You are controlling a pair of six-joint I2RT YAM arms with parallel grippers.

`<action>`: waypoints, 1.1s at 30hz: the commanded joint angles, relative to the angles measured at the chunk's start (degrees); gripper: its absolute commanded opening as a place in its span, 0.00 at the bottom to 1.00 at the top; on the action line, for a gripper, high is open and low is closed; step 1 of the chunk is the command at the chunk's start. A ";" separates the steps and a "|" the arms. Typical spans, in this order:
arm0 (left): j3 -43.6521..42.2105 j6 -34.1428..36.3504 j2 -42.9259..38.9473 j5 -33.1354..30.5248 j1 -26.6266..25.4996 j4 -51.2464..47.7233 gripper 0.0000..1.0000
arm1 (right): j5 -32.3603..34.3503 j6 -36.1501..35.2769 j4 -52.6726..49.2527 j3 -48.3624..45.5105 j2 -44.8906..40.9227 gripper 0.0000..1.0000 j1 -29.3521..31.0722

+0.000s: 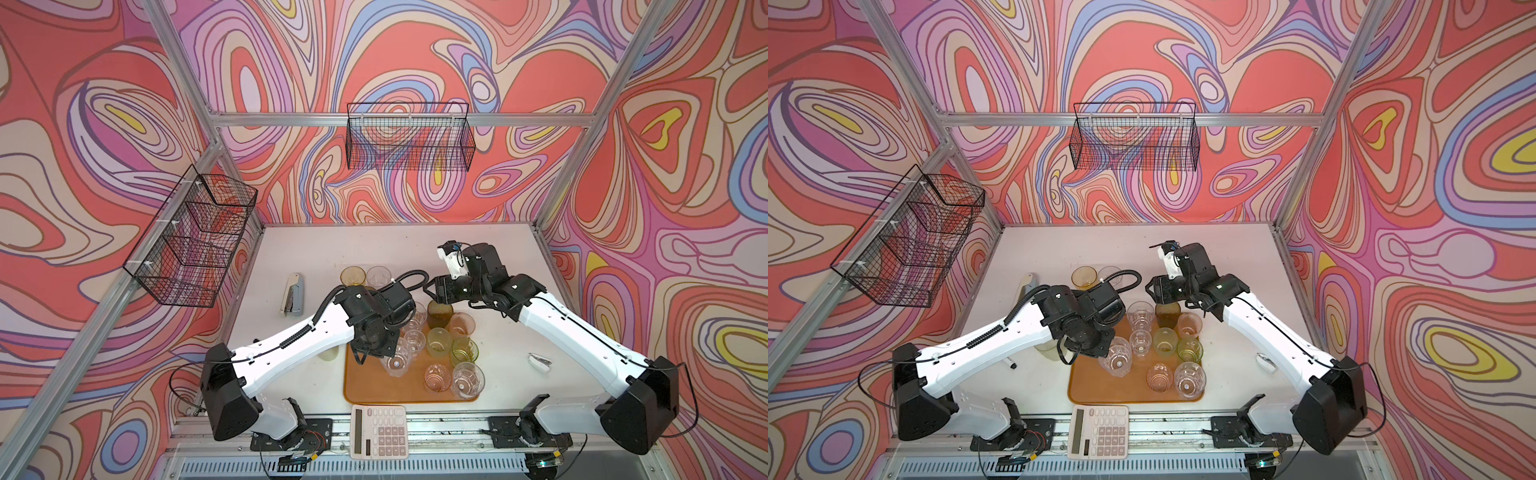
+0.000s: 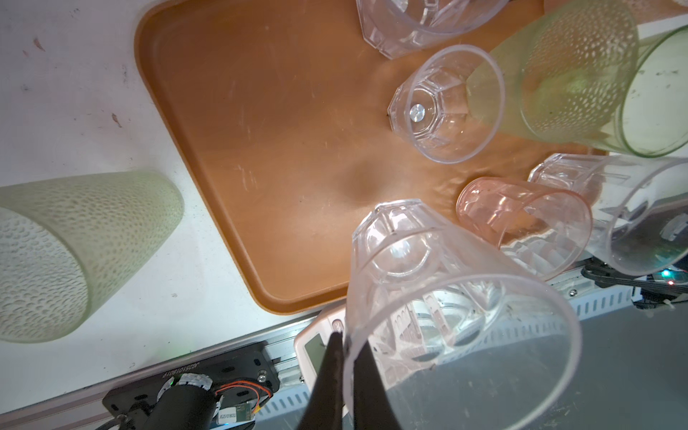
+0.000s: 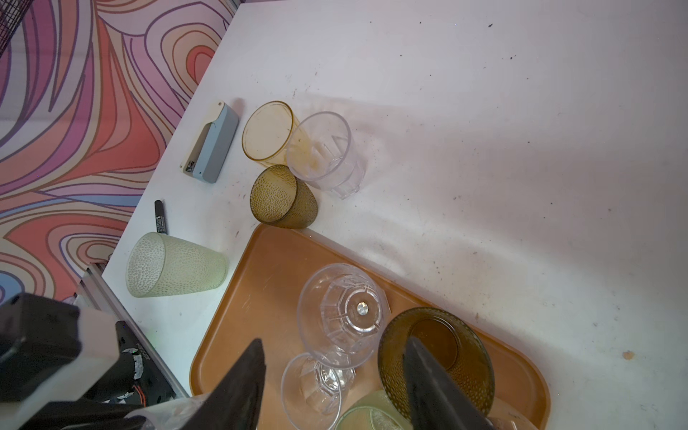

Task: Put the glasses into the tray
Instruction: 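Lower the clear cup onto the tray by the pink cup while the right arm rises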

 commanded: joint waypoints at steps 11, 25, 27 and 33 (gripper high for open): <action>-3.39 -4.34 2.29 0.41 -2.70 4.93 0.00 | -0.81 0.89 0.01 -2.49 -3.07 0.62 -1.56; -6.60 -5.70 5.26 0.80 -5.07 9.51 0.00 | -1.07 1.01 -0.38 -2.71 -3.39 0.62 -1.96; -6.65 -5.68 5.97 0.95 -5.25 9.76 0.00 | -1.08 1.01 -0.49 -2.75 -3.39 0.62 -2.00; -7.62 -6.12 6.45 1.20 -5.87 10.89 0.00 | -0.98 0.82 -0.73 -2.80 -3.27 0.62 -2.01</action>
